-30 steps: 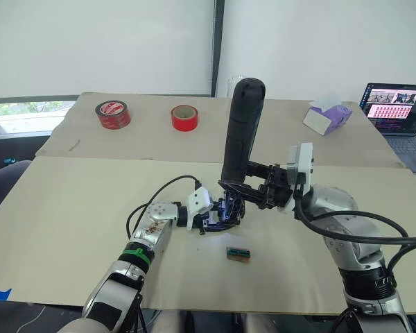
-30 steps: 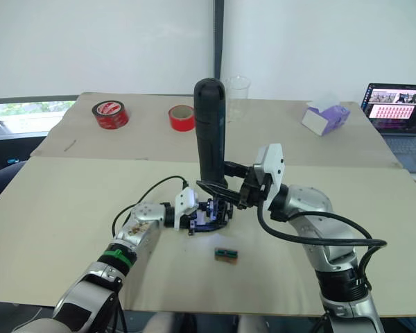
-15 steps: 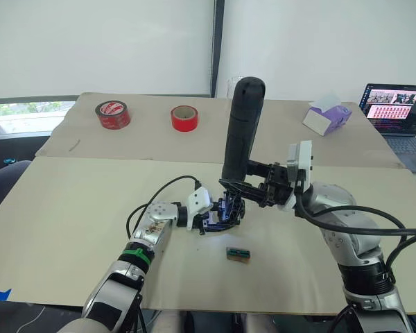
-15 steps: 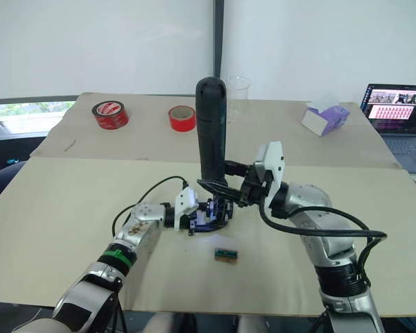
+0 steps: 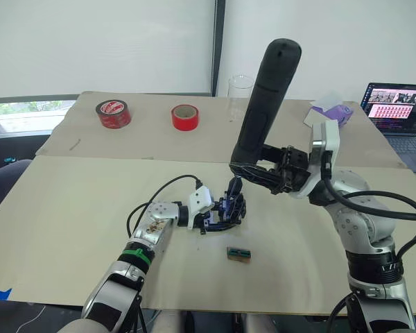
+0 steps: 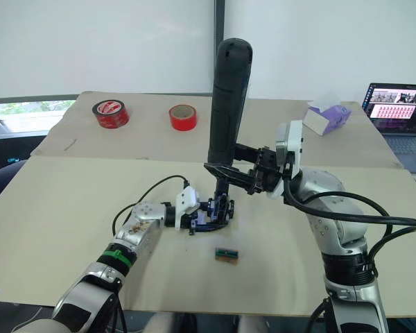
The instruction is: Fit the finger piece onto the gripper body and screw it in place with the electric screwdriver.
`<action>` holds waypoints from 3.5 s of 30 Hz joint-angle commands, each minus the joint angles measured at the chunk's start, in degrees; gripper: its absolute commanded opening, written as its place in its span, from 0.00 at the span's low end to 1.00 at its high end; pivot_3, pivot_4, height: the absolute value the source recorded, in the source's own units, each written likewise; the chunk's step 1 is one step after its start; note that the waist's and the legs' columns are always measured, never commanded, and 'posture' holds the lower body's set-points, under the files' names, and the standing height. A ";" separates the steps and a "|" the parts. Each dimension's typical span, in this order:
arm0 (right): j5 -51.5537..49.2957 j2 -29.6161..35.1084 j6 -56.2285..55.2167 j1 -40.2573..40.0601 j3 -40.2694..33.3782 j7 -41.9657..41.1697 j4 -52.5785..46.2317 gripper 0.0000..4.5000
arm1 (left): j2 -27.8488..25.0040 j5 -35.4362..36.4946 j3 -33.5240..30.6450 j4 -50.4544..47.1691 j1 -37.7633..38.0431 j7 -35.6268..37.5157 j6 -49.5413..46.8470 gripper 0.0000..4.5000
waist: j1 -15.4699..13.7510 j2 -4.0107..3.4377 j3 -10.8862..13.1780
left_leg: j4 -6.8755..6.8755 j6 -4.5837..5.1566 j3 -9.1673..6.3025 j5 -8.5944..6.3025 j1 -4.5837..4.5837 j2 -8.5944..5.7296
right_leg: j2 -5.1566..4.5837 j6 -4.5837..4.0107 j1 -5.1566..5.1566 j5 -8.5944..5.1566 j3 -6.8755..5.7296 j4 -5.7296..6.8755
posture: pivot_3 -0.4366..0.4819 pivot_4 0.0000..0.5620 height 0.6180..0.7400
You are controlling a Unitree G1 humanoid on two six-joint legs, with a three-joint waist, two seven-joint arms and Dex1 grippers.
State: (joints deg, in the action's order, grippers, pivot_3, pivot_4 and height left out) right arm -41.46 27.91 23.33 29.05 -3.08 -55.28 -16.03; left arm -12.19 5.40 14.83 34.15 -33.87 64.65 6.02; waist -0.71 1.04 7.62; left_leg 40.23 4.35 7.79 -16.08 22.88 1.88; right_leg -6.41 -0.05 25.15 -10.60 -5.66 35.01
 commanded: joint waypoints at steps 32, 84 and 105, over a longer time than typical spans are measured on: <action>-5.56 8.92 -5.85 -35.25 -26.29 2.60 -19.75 0.42 | -23.23 14.07 -10.19 -28.47 22.81 15.37 -2.98 0.99 | 0.13 -0.40 0.35 | -0.33 -0.14 0.05 0.07 -0.07 0.05 | -0.05 0.35 0.13 -0.31 0.16 -0.03 | 0.48 0.27 1.00; 7.37 0.75 -16.14 -31.88 1.98 0.63 -18.78 0.42 | -8.45 3.21 7.86 -30.17 17.83 1.31 -6.46 0.99 | -0.68 -0.36 0.51 | -0.12 -0.05 0.00 0.04 -0.02 -0.04 | 0.02 0.29 0.06 -0.26 0.14 -0.01 | 0.48 0.27 1.00; 7.61 0.57 -16.70 -33.07 1.38 0.81 -17.96 0.42 | -8.51 3.35 8.05 -31.04 17.50 1.11 -7.60 0.99 | -0.69 -0.36 0.51 | -0.11 -0.05 0.01 0.04 -0.02 -0.04 | 0.02 0.29 0.05 -0.26 0.14 0.00 | 0.48 0.27 1.00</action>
State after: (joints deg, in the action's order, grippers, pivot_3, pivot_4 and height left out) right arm -33.06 28.68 9.54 -4.60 -0.44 -54.50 -32.08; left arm -21.05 8.90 21.81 4.43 -16.17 65.80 -1.39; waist -1.40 0.68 8.14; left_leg 40.12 4.30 7.80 -16.04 22.85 1.85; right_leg -6.39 0.24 25.21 -10.86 -5.52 35.00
